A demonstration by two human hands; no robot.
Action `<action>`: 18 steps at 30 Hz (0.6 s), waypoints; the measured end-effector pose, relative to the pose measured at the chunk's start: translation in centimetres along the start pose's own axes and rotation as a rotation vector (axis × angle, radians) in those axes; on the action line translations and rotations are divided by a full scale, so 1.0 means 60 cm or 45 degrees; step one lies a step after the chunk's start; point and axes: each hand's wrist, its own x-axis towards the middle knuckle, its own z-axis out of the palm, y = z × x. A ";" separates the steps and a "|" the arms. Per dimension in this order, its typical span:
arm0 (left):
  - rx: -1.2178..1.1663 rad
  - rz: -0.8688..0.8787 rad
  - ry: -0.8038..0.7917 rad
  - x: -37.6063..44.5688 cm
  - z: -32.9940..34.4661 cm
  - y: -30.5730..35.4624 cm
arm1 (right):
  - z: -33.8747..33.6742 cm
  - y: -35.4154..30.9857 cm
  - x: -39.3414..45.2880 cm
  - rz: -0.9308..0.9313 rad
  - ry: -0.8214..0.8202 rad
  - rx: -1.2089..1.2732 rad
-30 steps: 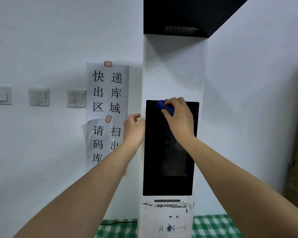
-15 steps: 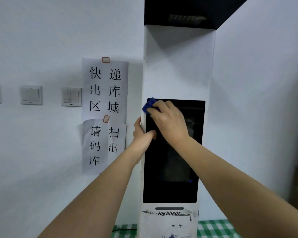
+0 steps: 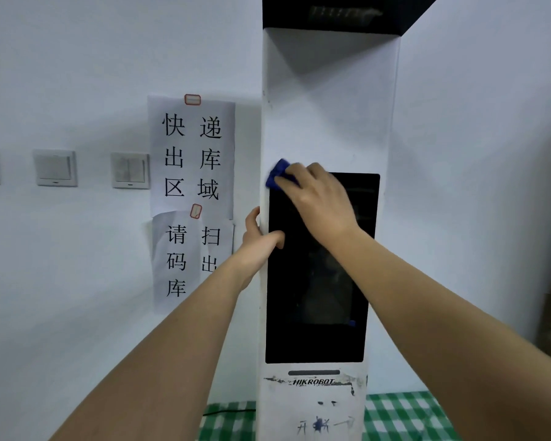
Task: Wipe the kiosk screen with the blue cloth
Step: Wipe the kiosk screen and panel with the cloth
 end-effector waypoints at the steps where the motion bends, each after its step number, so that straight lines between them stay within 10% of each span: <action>1: 0.004 -0.001 0.001 -0.001 0.000 -0.001 | 0.003 -0.004 0.000 0.123 0.017 0.014; 8: -0.035 -0.020 0.015 0.003 0.001 0.001 | 0.003 -0.032 -0.004 -0.052 -0.074 0.023; 13: -0.016 -0.048 0.008 0.000 0.000 0.000 | 0.004 -0.038 0.006 0.291 0.035 0.078; 18: -0.002 -0.033 0.022 0.003 0.002 0.001 | -0.007 -0.027 0.011 -0.058 -0.119 0.000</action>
